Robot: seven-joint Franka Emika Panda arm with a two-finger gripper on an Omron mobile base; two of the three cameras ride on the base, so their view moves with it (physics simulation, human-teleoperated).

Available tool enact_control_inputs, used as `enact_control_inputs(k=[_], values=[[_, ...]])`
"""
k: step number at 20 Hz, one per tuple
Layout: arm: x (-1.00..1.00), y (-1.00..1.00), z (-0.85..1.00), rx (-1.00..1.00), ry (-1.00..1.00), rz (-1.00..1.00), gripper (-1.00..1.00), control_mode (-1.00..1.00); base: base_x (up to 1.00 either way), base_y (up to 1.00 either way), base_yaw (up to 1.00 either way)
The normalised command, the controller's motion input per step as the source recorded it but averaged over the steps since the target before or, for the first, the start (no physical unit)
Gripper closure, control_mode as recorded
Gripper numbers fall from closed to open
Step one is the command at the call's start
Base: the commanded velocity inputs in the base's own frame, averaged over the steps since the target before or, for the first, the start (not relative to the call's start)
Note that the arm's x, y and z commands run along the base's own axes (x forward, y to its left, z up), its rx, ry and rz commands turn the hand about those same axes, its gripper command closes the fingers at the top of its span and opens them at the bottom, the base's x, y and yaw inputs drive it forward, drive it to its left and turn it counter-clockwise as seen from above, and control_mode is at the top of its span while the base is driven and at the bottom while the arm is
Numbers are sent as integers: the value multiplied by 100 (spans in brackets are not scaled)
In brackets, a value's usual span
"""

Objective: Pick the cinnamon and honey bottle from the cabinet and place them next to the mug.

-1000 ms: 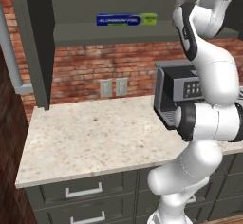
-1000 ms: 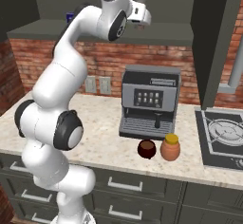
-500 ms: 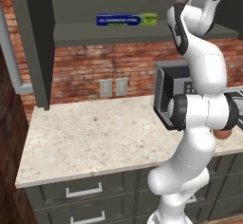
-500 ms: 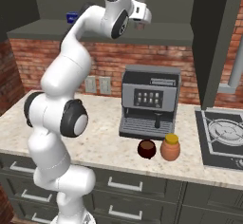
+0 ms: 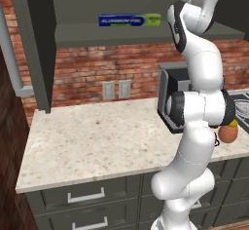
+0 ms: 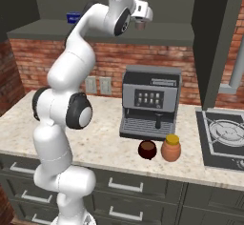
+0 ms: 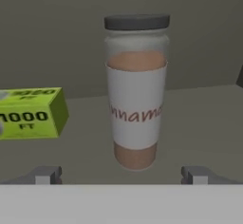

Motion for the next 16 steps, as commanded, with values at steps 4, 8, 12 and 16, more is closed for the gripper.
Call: enact_control_inputs(k=[4, 8, 12, 16], values=[[0, -3, 0, 0, 0, 0, -100, -100, 0, 0, 0], [1, -11, -4, 0, 0, 0, -100, -100, 0, 0, 0], [8, -23, -31, 0, 0, 0, -100, -100, 0, 0, 0], [14, -7, -7, 0, 0, 0, -100, -100, 0, 0, 0]])
